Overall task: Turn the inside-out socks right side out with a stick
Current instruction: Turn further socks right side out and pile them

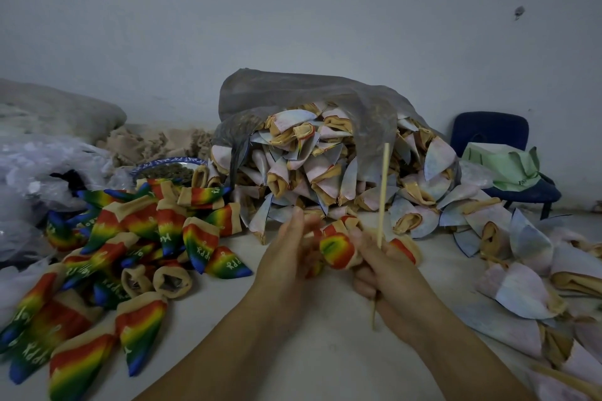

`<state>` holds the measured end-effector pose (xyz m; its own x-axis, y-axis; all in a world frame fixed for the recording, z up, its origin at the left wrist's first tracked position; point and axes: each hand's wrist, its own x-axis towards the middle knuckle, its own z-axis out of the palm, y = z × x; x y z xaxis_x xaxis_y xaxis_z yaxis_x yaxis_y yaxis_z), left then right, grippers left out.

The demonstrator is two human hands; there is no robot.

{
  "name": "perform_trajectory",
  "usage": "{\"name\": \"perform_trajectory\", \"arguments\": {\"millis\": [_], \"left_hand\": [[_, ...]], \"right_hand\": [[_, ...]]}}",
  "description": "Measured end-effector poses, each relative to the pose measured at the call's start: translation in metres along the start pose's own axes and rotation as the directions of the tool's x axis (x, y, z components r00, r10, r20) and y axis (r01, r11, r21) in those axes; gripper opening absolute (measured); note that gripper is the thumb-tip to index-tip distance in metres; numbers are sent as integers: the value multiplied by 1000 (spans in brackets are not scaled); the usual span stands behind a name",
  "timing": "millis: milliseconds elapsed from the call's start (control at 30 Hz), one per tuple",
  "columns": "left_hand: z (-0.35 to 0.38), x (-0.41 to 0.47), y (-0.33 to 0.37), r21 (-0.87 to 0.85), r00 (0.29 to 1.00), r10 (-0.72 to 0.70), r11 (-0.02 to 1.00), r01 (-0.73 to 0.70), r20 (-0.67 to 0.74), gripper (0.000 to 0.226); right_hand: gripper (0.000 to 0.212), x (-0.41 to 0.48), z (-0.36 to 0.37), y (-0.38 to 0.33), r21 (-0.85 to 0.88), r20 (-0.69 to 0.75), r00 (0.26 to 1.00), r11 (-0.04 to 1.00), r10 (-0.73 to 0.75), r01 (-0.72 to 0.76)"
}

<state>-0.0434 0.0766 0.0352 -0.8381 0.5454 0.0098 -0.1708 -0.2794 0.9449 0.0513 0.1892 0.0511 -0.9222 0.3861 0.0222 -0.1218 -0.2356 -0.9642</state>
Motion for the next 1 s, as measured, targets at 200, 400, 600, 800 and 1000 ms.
{"name": "perform_trajectory", "arguments": {"millis": [200,400,600,800,1000], "left_hand": [[10,-7,-7,330,943,220,896,-297,251,49],[-1,2,-5,-96,998,16,995,-10,62,32],[-34,17,12,-741,994,-101,665,98,40,40],[-43,24,12,-797,986,-166,595,105,7,29],[-44,26,6,-712,989,-138,688,139,59,17]], "right_hand": [[43,2,1,4,-62,-124,992,998,-20,12],[44,1,6,15,-522,-98,976,845,-194,116],[47,-2,-6,14,-837,53,964,515,-261,186],[42,-1,-11,14,-958,178,964,191,-197,215],[41,1,-7,21,-975,180,964,91,-195,201]]}}
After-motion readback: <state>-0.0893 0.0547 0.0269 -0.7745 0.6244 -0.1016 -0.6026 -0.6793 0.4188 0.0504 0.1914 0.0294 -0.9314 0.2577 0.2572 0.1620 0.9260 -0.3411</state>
